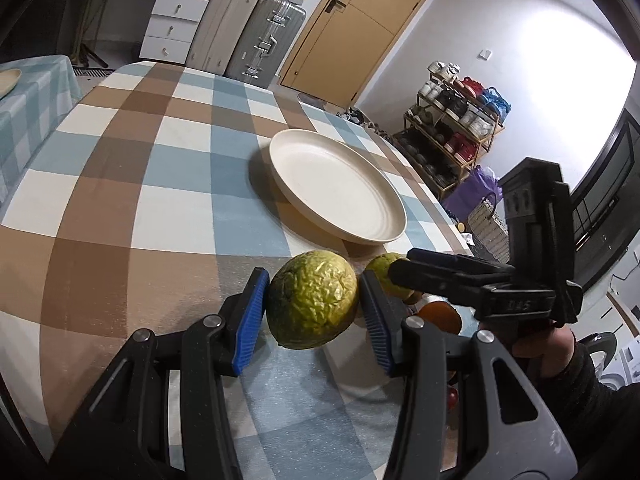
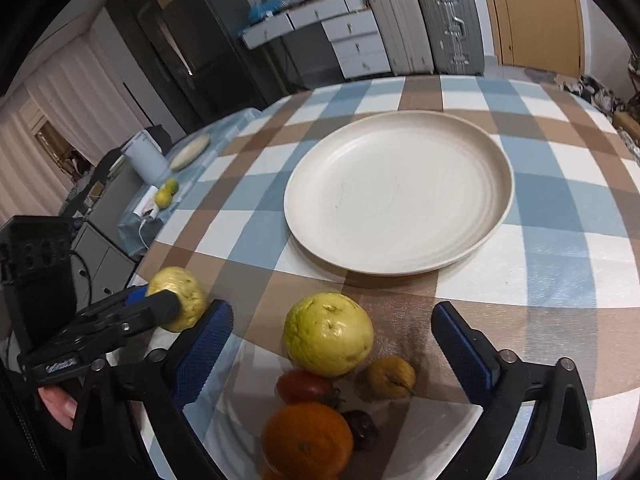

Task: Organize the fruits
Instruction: 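Carry both green fruits onto the cream plate and open both tools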

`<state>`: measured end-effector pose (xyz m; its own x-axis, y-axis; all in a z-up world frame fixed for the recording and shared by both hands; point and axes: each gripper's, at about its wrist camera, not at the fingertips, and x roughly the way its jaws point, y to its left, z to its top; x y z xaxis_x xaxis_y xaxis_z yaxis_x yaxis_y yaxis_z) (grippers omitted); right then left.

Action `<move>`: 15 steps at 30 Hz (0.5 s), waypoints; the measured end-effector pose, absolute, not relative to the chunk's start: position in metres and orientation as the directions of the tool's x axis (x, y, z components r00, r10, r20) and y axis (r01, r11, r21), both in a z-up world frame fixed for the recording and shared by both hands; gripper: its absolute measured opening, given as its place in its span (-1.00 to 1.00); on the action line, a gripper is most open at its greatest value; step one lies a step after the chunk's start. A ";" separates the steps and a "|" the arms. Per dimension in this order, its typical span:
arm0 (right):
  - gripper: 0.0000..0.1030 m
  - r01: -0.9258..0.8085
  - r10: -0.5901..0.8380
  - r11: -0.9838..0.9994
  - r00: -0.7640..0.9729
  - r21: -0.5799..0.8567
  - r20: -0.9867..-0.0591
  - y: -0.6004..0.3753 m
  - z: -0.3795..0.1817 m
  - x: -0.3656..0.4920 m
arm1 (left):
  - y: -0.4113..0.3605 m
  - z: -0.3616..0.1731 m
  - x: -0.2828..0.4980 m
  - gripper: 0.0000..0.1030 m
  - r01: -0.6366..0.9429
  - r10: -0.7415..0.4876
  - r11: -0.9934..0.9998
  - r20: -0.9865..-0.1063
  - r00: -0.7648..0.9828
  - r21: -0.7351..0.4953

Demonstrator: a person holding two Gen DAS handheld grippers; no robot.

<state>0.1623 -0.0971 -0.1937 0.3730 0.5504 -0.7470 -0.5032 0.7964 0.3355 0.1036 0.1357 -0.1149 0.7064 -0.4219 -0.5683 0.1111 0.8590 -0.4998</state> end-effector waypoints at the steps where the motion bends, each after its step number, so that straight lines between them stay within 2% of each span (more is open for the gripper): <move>1: 0.92 -0.505 0.535 0.802 0.367 0.321 -0.761 -0.093 -0.195 0.163 | 0.137 -0.115 0.103 -0.15 0.112 -0.425 0.857 -0.568 0.705 -0.504; 4: 0.75 -0.498 0.497 0.818 0.362 0.287 -0.789 -0.087 -0.200 0.167 | 0.141 -0.116 0.101 -0.15 0.108 -0.421 0.858 -0.566 0.709 -0.503; 5: 0.59 -0.496 0.497 0.818 0.353 0.292 -0.793 -0.086 -0.201 0.167 | 0.142 -0.116 0.101 -0.15 0.107 -0.421 0.857 -0.565 0.710 -0.504; 6: 0.52 -0.494 0.495 0.818 0.344 0.295 -0.798 -0.085 -0.203 0.168 | 0.144 -0.116 0.101 -0.15 0.106 -0.420 0.857 -0.565 0.710 -0.504; 8: 0.51 -0.487 0.483 0.825 0.343 0.287 -0.806 -0.085 -0.205 0.168 | 0.143 -0.117 0.100 -0.15 0.104 -0.419 0.857 -0.566 0.710 -0.504; 10: 0.32 -0.489 0.478 0.825 0.338 0.283 -0.811 -0.084 -0.207 0.167 | 0.146 -0.118 0.100 -0.15 0.098 -0.414 0.858 -0.568 0.711 -0.504; 11: 0.13 -0.492 0.477 0.823 0.327 0.283 -0.816 -0.083 -0.209 0.167 | 0.146 -0.119 0.099 -0.15 0.096 -0.413 0.858 -0.569 0.711 -0.504; 12: 0.06 -0.494 0.477 0.821 0.319 0.286 -0.819 -0.083 -0.210 0.167 | 0.147 -0.119 0.099 -0.15 0.094 -0.414 0.857 -0.567 0.712 -0.507; 15: 0.00 -0.497 0.477 0.819 0.308 0.288 -0.823 -0.081 -0.212 0.167 | 0.146 -0.119 0.098 -0.15 0.091 -0.413 0.856 -0.567 0.713 -0.509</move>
